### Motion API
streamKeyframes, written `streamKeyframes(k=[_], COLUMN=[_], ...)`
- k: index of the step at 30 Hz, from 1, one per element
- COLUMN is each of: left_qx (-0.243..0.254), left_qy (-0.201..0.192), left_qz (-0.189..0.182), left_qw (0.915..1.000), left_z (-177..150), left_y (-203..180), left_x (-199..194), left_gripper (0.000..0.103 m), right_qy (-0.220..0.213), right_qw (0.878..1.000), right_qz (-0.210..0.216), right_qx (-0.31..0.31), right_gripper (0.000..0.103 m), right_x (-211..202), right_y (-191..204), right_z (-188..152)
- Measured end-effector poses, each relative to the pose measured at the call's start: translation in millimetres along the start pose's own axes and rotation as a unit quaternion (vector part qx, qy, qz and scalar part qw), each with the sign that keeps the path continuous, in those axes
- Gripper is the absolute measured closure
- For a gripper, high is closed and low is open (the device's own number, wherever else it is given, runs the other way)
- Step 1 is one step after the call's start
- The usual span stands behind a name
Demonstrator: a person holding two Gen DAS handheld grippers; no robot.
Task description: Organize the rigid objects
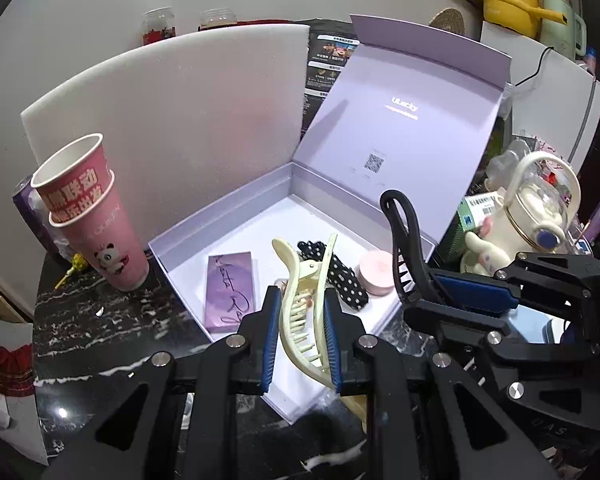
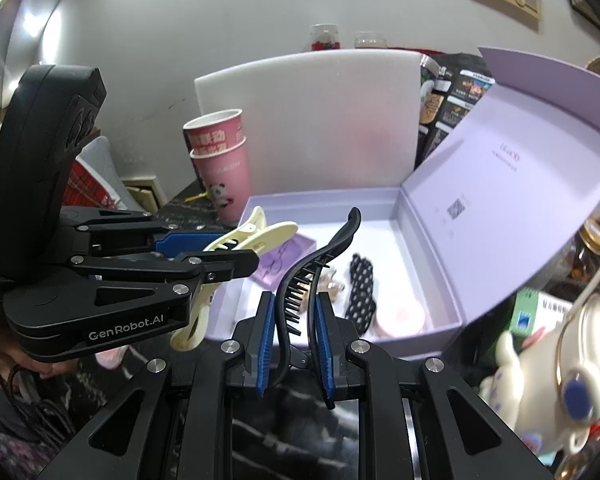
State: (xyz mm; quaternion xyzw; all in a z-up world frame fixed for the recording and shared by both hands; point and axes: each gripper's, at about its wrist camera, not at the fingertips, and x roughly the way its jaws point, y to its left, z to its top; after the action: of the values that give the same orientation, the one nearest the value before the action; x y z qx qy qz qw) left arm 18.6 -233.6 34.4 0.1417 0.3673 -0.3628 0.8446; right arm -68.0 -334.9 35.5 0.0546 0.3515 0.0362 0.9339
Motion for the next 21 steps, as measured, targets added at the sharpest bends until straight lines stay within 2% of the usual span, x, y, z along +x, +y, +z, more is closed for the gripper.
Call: streamKeyframes(k=[21], left_qx=[0.002], left_qy=[-0.006], left_qz=[0.016], left_qw=[0.9998], left_z=[58.6], left_y=[32.9], left_x=[44.8], left_gripper=[0.082], right_qy=[-0.008], right_qw=[1.0], right_qz=[-0.019], right_qx=[0.002], right_gripper=[0.083], right_x=[41.2], right_y=[-36.4], right_z=[52.3])
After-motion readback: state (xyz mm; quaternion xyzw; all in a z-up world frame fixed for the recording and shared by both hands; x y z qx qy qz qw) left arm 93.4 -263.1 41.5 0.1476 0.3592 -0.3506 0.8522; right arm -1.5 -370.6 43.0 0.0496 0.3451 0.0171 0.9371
